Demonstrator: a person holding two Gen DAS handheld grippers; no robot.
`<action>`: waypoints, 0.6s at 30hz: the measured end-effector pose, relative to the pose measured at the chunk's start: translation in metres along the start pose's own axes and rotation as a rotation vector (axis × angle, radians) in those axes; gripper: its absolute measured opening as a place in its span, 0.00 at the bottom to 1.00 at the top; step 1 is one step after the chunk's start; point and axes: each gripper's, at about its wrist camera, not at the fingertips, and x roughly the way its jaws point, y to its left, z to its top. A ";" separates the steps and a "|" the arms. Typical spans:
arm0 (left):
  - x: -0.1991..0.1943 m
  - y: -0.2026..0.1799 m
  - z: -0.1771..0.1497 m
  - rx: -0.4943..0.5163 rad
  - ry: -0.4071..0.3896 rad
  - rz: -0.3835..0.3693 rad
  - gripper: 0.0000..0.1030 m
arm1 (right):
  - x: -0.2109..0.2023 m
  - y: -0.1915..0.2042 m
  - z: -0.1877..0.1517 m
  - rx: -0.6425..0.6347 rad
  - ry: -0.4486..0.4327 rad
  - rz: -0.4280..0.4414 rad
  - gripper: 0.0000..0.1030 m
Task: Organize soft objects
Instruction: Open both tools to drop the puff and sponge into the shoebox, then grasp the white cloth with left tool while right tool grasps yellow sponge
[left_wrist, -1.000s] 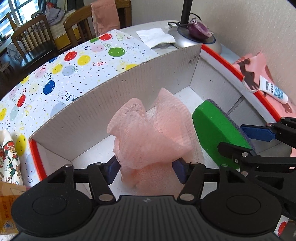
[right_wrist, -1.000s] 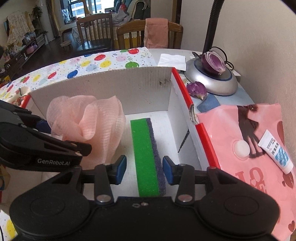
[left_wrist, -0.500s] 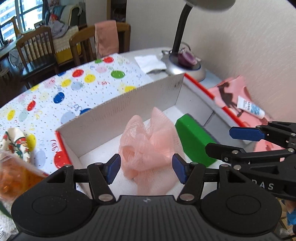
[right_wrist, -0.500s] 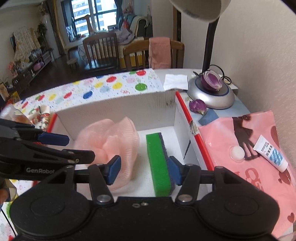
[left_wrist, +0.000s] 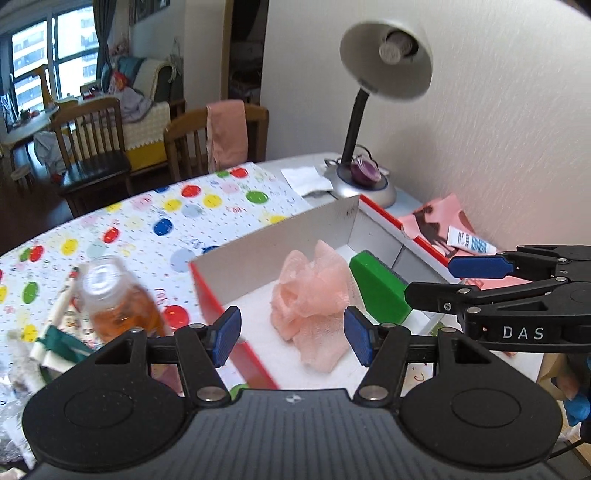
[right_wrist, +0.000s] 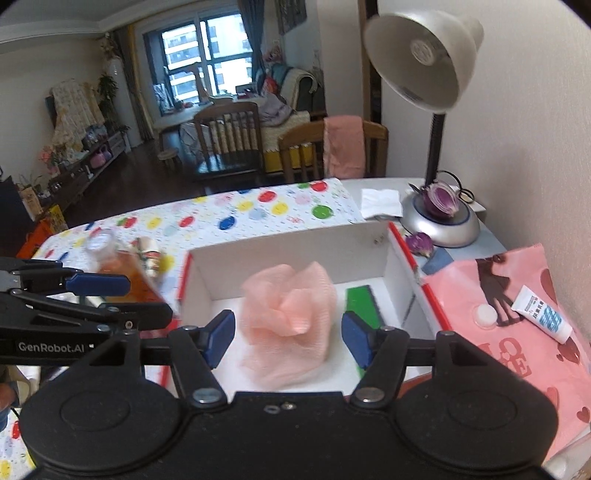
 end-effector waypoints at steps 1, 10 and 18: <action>-0.008 0.003 -0.003 0.000 -0.010 0.001 0.59 | -0.003 0.005 -0.001 0.000 -0.004 0.009 0.63; -0.067 0.038 -0.034 -0.037 -0.099 0.047 0.66 | -0.030 0.062 -0.010 -0.025 -0.054 0.071 0.73; -0.116 0.080 -0.064 -0.093 -0.165 0.091 0.75 | -0.034 0.118 -0.022 -0.063 -0.065 0.165 0.80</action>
